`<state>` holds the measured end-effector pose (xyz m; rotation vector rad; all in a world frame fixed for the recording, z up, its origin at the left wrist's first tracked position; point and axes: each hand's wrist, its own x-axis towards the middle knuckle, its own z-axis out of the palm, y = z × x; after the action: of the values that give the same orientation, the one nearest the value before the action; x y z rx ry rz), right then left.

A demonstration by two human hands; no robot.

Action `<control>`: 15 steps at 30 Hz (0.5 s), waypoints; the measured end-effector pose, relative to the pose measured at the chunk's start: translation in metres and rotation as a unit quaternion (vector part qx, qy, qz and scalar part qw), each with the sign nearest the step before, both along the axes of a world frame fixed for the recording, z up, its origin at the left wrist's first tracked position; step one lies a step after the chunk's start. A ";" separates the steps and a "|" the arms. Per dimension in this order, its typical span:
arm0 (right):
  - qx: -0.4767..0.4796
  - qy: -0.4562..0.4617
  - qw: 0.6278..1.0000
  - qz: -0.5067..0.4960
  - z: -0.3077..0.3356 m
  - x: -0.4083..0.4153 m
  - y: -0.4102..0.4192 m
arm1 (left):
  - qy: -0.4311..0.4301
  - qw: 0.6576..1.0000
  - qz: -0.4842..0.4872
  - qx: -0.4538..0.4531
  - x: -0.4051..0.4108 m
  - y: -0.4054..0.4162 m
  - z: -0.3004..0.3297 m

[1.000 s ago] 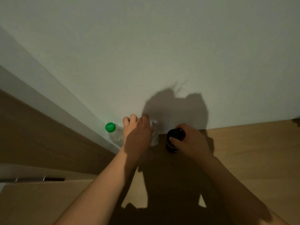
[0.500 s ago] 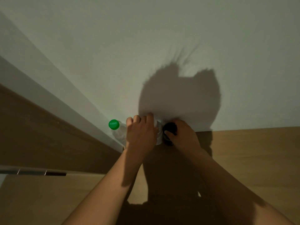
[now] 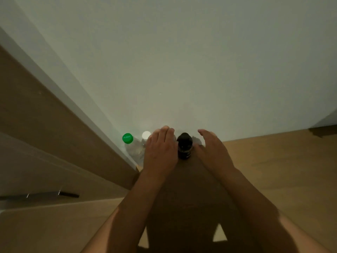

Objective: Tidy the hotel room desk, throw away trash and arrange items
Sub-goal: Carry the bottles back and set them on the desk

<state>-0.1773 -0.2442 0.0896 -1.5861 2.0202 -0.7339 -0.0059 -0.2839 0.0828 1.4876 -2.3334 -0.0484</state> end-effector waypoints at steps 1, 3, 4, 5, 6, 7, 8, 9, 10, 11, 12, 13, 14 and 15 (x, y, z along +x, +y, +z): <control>-0.017 0.006 1.000 -0.016 0.003 -0.003 0.008 | 0.006 1.000 -0.017 0.005 -0.004 0.003 0.002; -0.035 0.025 0.998 -0.043 0.005 -0.013 0.025 | 0.026 0.999 -0.039 0.005 -0.018 0.006 0.003; -0.036 0.038 0.997 -0.053 0.005 -0.019 0.034 | 0.025 0.999 -0.047 0.003 -0.026 0.008 0.003; -0.034 0.047 0.996 -0.062 0.007 -0.025 0.044 | 0.013 0.998 -0.057 0.001 -0.036 0.011 0.004; -0.029 0.049 0.996 -0.074 0.010 -0.032 0.055 | -0.003 0.998 -0.069 0.009 -0.045 0.016 0.006; -0.021 0.048 0.995 -0.088 0.013 -0.038 0.066 | 0.004 0.997 -0.079 0.020 -0.054 0.022 0.007; -0.014 0.047 0.994 -0.102 0.017 -0.045 0.077 | 0.035 0.995 -0.088 0.025 -0.063 0.028 0.008; -0.011 0.048 0.992 -0.115 0.020 -0.052 0.088 | 0.060 0.993 -0.099 0.026 -0.071 0.034 0.008; -0.011 0.048 0.990 -0.132 0.023 -0.058 0.100 | 0.065 0.991 -0.111 0.025 -0.081 0.042 0.011; -0.012 0.045 0.988 -0.148 0.026 -0.065 0.113 | 0.054 0.990 -0.126 0.030 -0.090 0.051 0.015; -0.012 0.043 0.986 -0.161 0.028 -0.072 0.127 | 0.038 0.988 -0.144 0.031 -0.101 0.061 0.019; -0.011 0.042 0.984 -0.173 0.031 -0.079 0.142 | 0.027 0.986 -0.159 0.041 -0.113 0.070 0.021; -0.010 0.041 0.981 -0.189 0.033 -0.086 0.158 | 0.019 0.985 -0.167 0.050 -0.126 0.080 0.023; -0.010 0.039 0.977 -0.209 0.035 -0.095 0.175 | 0.015 0.983 -0.175 0.054 -0.140 0.092 0.025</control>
<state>-0.2725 -0.0690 0.1247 -1.2249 2.4461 -0.8517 -0.1461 -0.1924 0.1079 1.0956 -2.5738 -0.2926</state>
